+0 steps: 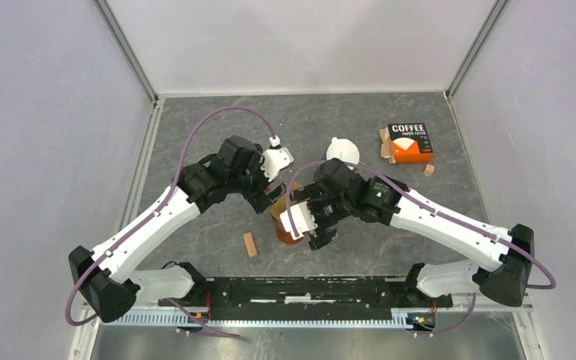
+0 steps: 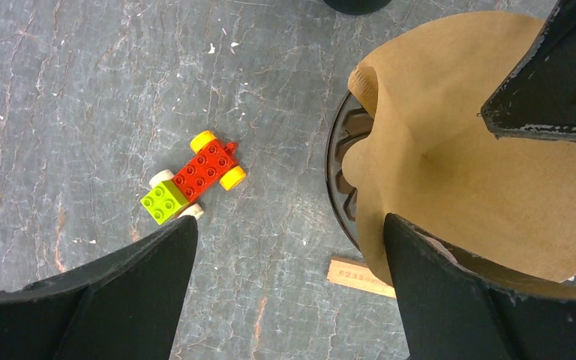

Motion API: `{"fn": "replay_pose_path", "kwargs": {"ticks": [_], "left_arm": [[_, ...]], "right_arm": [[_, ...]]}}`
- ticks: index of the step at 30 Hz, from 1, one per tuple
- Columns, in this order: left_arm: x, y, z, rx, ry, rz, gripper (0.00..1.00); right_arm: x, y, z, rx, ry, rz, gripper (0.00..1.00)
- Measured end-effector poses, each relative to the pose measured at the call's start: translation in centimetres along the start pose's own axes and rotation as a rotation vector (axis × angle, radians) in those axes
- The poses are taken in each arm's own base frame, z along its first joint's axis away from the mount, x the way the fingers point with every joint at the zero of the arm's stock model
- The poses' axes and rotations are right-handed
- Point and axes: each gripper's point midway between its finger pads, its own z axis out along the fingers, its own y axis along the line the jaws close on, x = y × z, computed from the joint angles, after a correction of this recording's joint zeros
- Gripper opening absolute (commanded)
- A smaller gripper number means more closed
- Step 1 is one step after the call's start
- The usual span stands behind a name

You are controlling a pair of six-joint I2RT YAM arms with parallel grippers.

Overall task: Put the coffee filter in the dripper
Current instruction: Place the coffee filter in the coffee dripper.

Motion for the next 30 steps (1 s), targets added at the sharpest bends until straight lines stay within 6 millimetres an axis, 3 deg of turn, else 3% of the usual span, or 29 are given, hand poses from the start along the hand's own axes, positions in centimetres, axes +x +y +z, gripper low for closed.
{"fn": "replay_pose_path", "kwargs": {"ticks": [13,30], "left_arm": [[-0.2,-0.1,-0.1,0.004,-0.004,0.000,1.00],[-2.2,-0.5,-1.0,0.043,-0.064,0.006,1.00]], "right_arm": [[-0.8,-0.5,-0.8,0.016,-0.037,0.010,0.98],[-1.5,0.0,-0.9,-0.016,-0.075,0.015,0.98]]}}
